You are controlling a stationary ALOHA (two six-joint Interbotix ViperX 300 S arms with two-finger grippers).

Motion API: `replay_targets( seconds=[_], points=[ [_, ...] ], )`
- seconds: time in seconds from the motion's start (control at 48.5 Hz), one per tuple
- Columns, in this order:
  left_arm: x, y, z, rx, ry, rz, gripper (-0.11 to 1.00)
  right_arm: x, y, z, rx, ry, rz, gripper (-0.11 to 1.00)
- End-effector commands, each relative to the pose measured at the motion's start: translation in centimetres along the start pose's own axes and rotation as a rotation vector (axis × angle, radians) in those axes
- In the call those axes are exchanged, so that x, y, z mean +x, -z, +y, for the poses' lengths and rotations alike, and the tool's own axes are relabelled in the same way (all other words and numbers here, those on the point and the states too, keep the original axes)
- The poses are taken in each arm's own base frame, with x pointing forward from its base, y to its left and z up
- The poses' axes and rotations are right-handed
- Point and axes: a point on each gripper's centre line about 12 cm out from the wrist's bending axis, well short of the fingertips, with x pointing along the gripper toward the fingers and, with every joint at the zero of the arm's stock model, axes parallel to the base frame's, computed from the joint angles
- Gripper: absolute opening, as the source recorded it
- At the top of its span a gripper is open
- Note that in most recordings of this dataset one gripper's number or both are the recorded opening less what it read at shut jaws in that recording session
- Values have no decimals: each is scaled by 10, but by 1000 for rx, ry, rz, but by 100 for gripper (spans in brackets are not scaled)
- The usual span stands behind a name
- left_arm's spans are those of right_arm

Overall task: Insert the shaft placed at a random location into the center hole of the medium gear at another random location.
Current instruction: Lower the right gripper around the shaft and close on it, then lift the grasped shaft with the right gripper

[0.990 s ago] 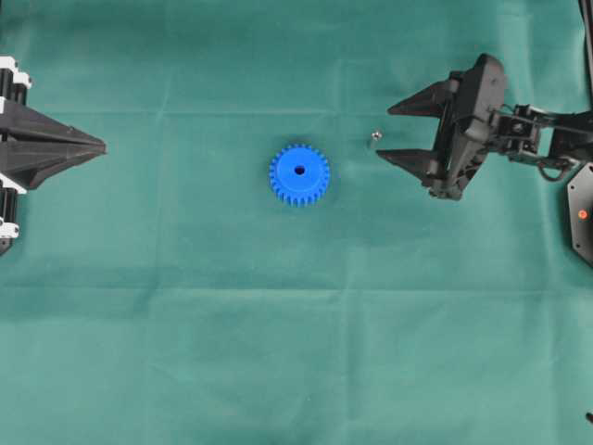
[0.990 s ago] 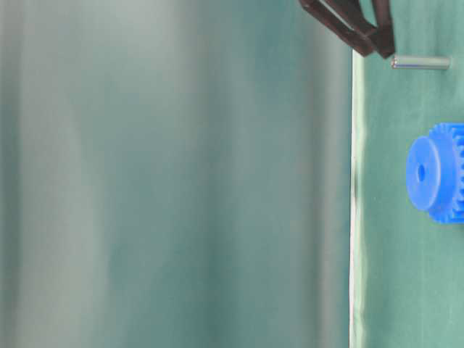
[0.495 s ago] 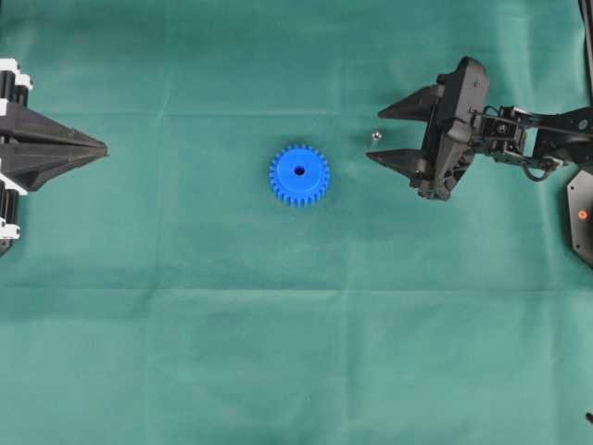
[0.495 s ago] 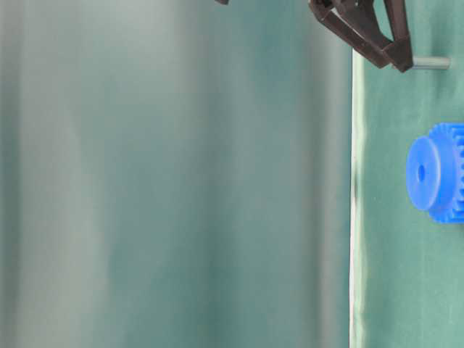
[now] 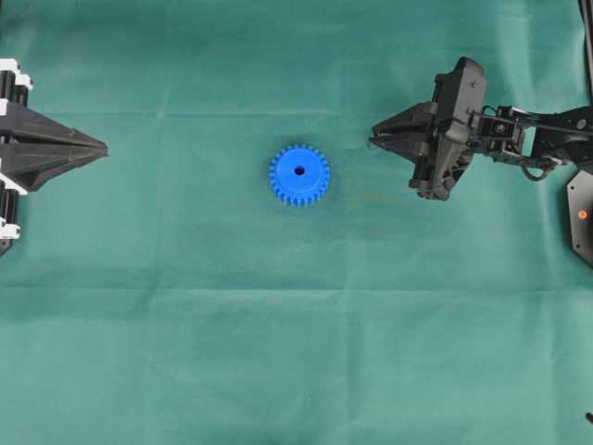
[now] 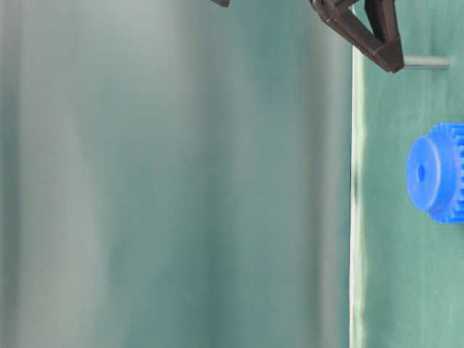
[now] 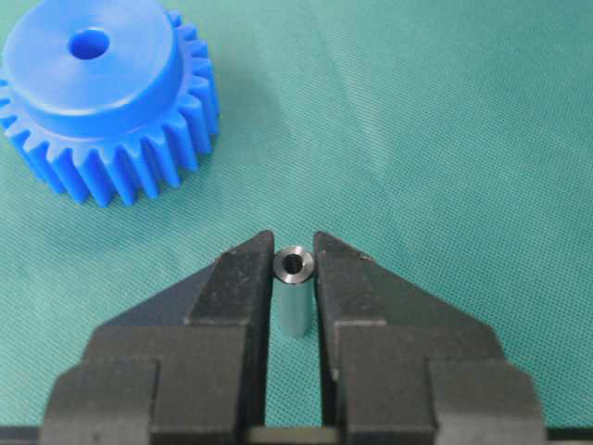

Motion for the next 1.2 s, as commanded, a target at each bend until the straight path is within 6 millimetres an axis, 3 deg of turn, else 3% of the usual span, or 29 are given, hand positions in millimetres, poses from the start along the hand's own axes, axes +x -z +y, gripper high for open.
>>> replay_targets(
  seconds=[0.0,0.186,0.66,1.176],
  points=[
    [3,-7,1,0,-3,-17,0,1,-8,0,6,1,-23,13],
    [3,-7,1,0,-3,-17,0,-2,-16,-1,14,2,-41,13],
    [2,-8,1,0,-3,-20,0,-39,-82,0,12,-3,-86,13],
    [2,-8,1,-1,-3,-15,0,-33,-76,1,10,-6,-46,13]
  ],
)
